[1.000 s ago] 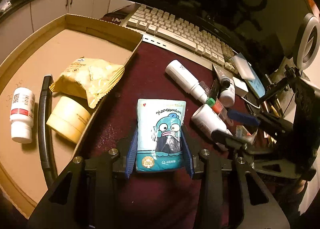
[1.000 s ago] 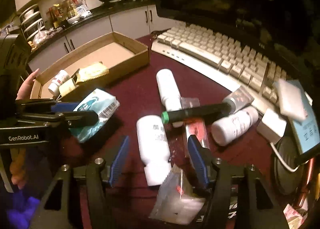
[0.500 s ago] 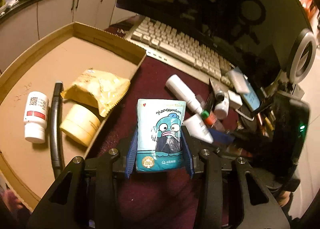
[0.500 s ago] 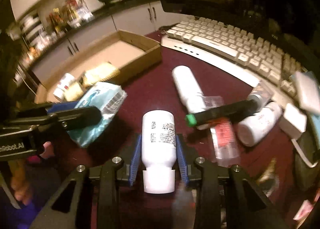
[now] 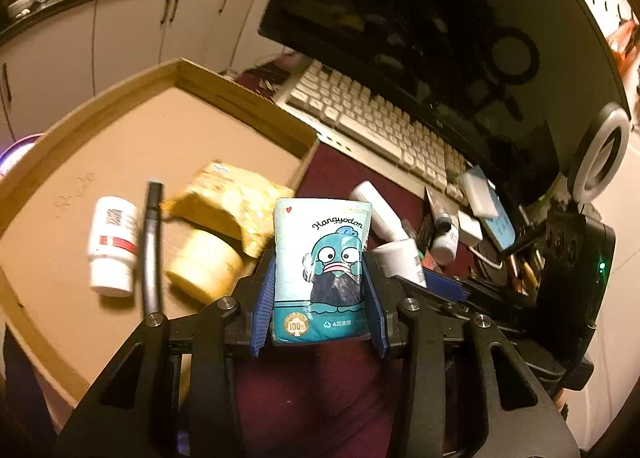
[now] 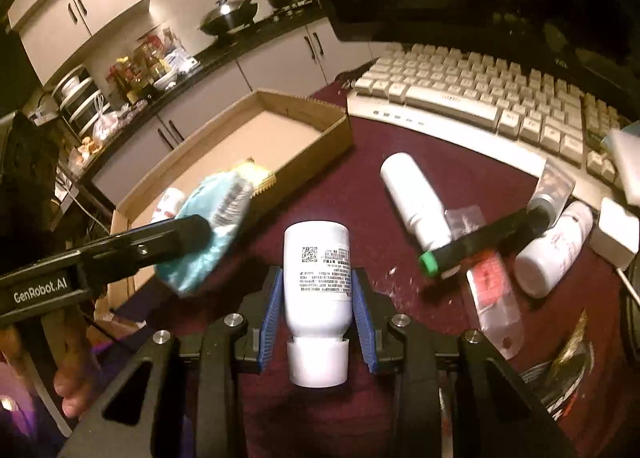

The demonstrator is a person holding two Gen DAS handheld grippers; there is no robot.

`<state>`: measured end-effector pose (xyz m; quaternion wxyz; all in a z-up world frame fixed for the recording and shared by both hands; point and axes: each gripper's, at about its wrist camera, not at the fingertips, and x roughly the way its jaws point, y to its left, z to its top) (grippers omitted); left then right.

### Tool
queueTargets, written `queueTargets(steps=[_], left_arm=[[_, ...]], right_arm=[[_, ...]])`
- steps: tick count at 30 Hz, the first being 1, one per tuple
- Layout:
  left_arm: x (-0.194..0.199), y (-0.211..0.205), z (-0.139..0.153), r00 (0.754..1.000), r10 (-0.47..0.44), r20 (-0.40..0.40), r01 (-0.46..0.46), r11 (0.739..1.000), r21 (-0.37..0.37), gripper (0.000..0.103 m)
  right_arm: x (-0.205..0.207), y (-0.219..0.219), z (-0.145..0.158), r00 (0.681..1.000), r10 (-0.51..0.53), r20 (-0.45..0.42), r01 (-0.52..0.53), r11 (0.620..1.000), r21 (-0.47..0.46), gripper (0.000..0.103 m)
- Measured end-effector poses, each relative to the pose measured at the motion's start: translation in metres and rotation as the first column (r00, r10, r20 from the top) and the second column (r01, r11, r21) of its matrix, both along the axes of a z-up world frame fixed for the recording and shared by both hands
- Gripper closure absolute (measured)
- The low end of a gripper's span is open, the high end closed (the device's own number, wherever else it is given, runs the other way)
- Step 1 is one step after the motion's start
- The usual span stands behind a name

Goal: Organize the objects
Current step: 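Place the tissue pack and white bottle into the tray with both grippers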

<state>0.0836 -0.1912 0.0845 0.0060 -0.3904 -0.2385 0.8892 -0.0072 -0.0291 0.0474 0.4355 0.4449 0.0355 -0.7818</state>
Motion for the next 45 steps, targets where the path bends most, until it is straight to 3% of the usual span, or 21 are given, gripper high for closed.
queueTargets(steps=[5,9,19,26,30,33,42,45], left_arm=[[0.005,-0.033,0.006,0.999,0.041,-0.026,-0.039,0.996,0.078,0.063],[0.012,-0.068,0.003,0.99,0.139,-0.016,-0.137,0.987,0.085,0.063],[0.031,-0.138,-0.015,0.925,0.376,0.053,-0.378,0.925,0.033,0.063],[0.025,-0.141,-0.028,0.919,0.379,0.105,-0.38,0.925,-0.008,0.063],[0.02,-0.142,-0.038,0.921,0.369,0.125,-0.373,0.928,0.005,0.063],[0.017,-0.139,-0.039,0.918,0.371,0.137,-0.371,0.928,-0.025,0.063],[0.023,-0.13,-0.03,0.928,0.359,0.099,-0.363,0.932,0.019,0.061],[0.031,-0.124,-0.018,0.929,0.367,0.045,-0.368,0.929,0.029,0.053]], right_arm=[[-0.003,-0.012,0.012,1.0,0.015,0.0,-0.015,0.999,-0.033,0.069],[-0.007,-0.035,0.022,0.998,0.059,-0.011,-0.06,0.997,-0.044,0.069],[-0.043,-0.113,0.035,0.986,0.12,-0.113,-0.121,0.993,-0.003,0.069],[-0.077,-0.151,0.01,0.992,0.089,-0.091,-0.085,0.995,0.044,0.069],[-0.08,-0.16,0.001,0.993,0.089,-0.083,-0.084,0.994,0.064,0.069],[-0.076,-0.165,-0.004,0.991,0.096,-0.095,-0.087,0.992,0.093,0.069],[-0.08,-0.16,0.0,0.992,0.1,-0.083,-0.095,0.994,0.057,0.069],[-0.071,-0.144,0.018,0.99,0.07,-0.119,-0.068,0.997,0.02,0.066]])
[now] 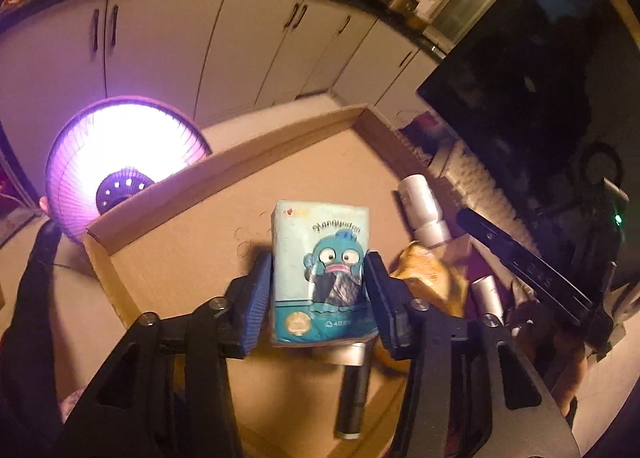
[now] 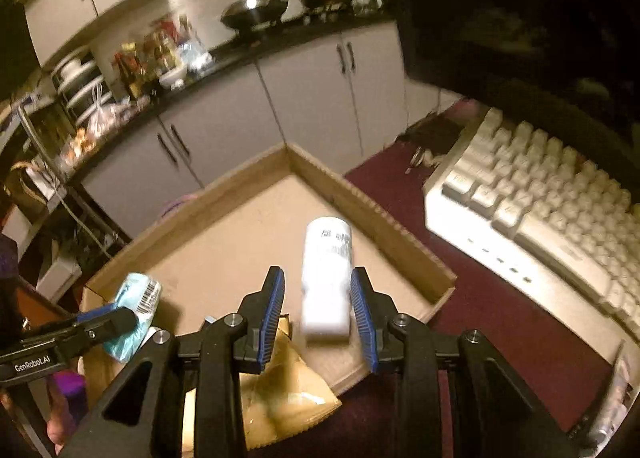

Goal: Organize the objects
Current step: 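Place the tissue pack and white bottle into the tray with both grippers, then move the right gripper toward the black snack packet on the desk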

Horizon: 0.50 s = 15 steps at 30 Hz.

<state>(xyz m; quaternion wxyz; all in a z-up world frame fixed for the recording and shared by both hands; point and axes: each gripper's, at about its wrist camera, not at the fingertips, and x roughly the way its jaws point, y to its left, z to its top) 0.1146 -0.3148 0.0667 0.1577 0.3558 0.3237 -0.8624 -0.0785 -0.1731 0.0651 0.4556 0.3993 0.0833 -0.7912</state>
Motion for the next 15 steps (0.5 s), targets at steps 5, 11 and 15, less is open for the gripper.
queueTargets(steps=[5,11,15], left_arm=[[0.006,0.011,0.013,0.998,0.005,-0.066,-0.006,1.0,-0.004,0.047],[0.0,0.064,0.036,0.974,-0.147,-0.171,0.139,0.989,-0.058,0.042],[-0.016,0.107,0.034,0.929,-0.308,-0.204,0.312,0.95,-0.014,0.042]], right_arm=[[0.033,0.047,0.03,0.999,-0.012,-0.031,0.01,0.998,-0.055,0.044],[0.067,0.126,0.021,0.999,-0.029,0.036,0.033,0.994,-0.103,0.037],[0.085,0.169,0.007,0.994,-0.097,0.039,0.099,0.994,-0.053,0.037]])
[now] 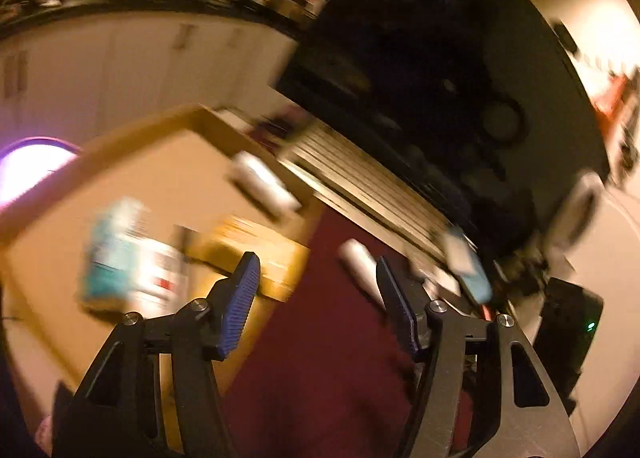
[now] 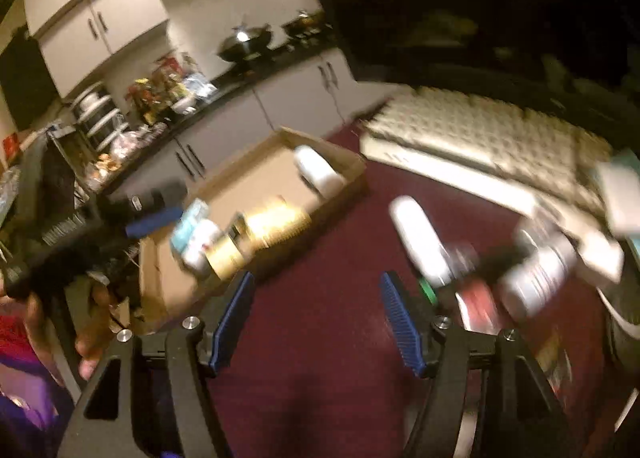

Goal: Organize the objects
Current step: 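Move the right gripper toward the black snack packet on the desk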

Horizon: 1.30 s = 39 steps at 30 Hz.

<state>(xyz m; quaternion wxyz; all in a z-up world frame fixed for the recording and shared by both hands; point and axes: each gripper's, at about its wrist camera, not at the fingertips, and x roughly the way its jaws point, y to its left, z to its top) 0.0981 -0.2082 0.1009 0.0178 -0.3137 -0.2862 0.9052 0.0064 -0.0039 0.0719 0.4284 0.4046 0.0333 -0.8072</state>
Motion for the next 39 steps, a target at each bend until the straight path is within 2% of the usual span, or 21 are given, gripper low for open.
queueTargets(steps=[4,6,9,12,17,21,23,25,27,31,33,36,39], left_arm=[[-0.011,0.042,-0.006,0.994,-0.106,0.034,0.108,0.993,-0.046,0.042],[-0.016,0.056,-0.01,0.989,-0.137,0.06,0.14,0.989,-0.049,0.042],[-0.018,0.068,-0.01,0.981,-0.18,0.079,0.185,0.981,-0.063,0.042],[-0.015,0.074,-0.012,0.98,-0.182,0.083,0.19,0.977,-0.102,0.042],[-0.025,0.072,-0.028,0.974,-0.193,0.118,0.198,0.98,-0.031,0.042],[-0.03,0.078,-0.032,0.967,-0.207,0.146,0.214,0.976,-0.034,0.042],[-0.031,0.085,-0.033,0.964,-0.222,0.147,0.231,0.972,-0.044,0.042],[-0.033,0.089,-0.036,0.959,-0.234,0.16,0.244,0.969,-0.045,0.042],[-0.037,0.095,-0.038,0.954,-0.254,0.162,0.263,0.964,-0.038,0.042],[-0.035,0.121,-0.037,0.935,-0.313,0.168,0.337,0.932,-0.136,0.042],[-0.034,0.132,-0.038,0.92,-0.352,0.175,0.378,0.913,-0.151,0.042],[-0.035,0.136,-0.039,0.914,-0.362,0.184,0.39,0.908,-0.153,0.042],[-0.035,0.127,-0.038,0.915,-0.361,0.181,0.386,0.912,-0.135,0.042]], right_arm=[[0.0,0.028,-0.006,0.995,-0.081,-0.064,0.086,0.993,0.08,0.037],[-0.01,0.036,-0.009,0.989,-0.139,-0.056,0.143,0.987,0.078,0.037],[-0.016,0.04,-0.012,0.988,-0.149,-0.033,0.151,0.986,0.068,0.037],[-0.012,0.043,-0.017,0.985,-0.171,-0.034,0.174,0.981,0.089,0.037],[-0.003,0.057,-0.018,0.972,-0.228,-0.062,0.233,0.968,0.093,0.037],[0.001,0.073,-0.007,0.962,-0.257,-0.087,0.262,0.964,0.05,0.037],[-0.002,0.083,-0.002,0.947,-0.301,-0.113,0.306,0.951,0.035,0.037],[-0.005,0.095,-0.001,0.937,-0.336,-0.091,0.34,0.94,0.029,0.037],[-0.01,0.102,-0.008,0.929,-0.361,-0.085,0.367,0.928,0.07,0.037],[-0.019,0.114,-0.022,0.904,-0.423,-0.062,0.428,0.895,0.127,0.037],[-0.023,0.121,-0.033,0.894,-0.447,-0.015,0.445,0.885,0.139,0.037],[-0.028,0.129,-0.044,0.906,-0.42,0.058,0.409,0.902,0.134,0.037],[-0.032,0.127,-0.052,0.926,-0.346,0.153,0.336,0.938,0.085,0.037]])
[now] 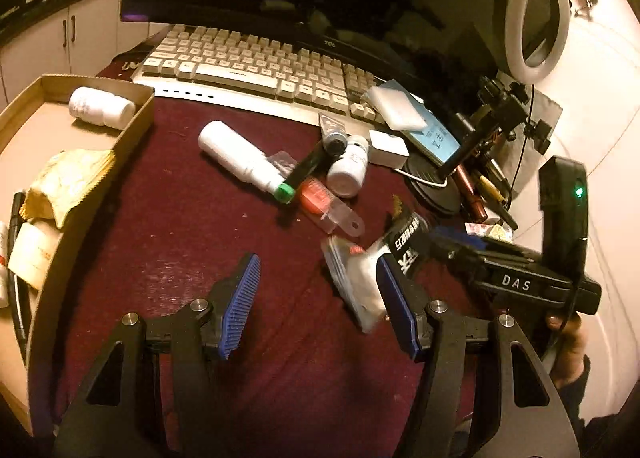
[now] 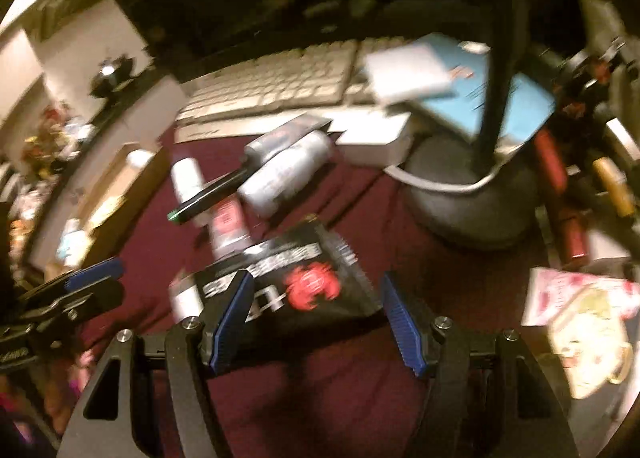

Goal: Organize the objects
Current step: 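Move the right gripper toward the black snack packet on the desk, then grasp the black snack packet with the left gripper and lift it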

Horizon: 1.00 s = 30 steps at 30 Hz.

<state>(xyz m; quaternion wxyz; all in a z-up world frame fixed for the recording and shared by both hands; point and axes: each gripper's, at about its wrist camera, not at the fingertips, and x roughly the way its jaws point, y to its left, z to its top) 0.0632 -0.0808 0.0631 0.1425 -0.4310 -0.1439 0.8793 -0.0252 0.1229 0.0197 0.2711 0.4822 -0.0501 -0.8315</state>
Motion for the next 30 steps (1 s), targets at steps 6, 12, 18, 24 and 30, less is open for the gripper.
queueTargets(steps=[6,12,18,24,30], left_arm=[[0.006,-0.047,0.006,0.995,0.102,-0.016,-0.1,0.992,0.079,0.042],[0.003,-0.063,0.012,0.989,0.144,-0.033,-0.14,0.985,0.104,0.042],[-0.012,-0.012,0.006,0.997,-0.067,-0.024,0.067,0.998,-0.018,0.042],[-0.029,0.037,-0.014,0.972,-0.228,0.062,0.236,0.947,-0.216,0.042],[-0.018,0.038,-0.018,0.952,-0.291,0.093,0.303,0.939,-0.165,0.042]], right_arm=[[0.013,-0.043,-0.002,0.992,0.125,-0.004,-0.125,0.989,-0.084,0.037],[0.026,-0.072,0.007,0.966,0.253,-0.059,-0.256,0.965,-0.064,0.037],[0.012,-0.032,0.005,0.997,0.047,-0.057,-0.045,0.999,0.025,0.037],[0.008,-0.026,-0.003,0.999,0.023,-0.025,-0.022,0.999,0.037,0.037],[0.009,-0.035,-0.008,0.999,0.046,-0.013,-0.046,0.998,0.046,0.037]])
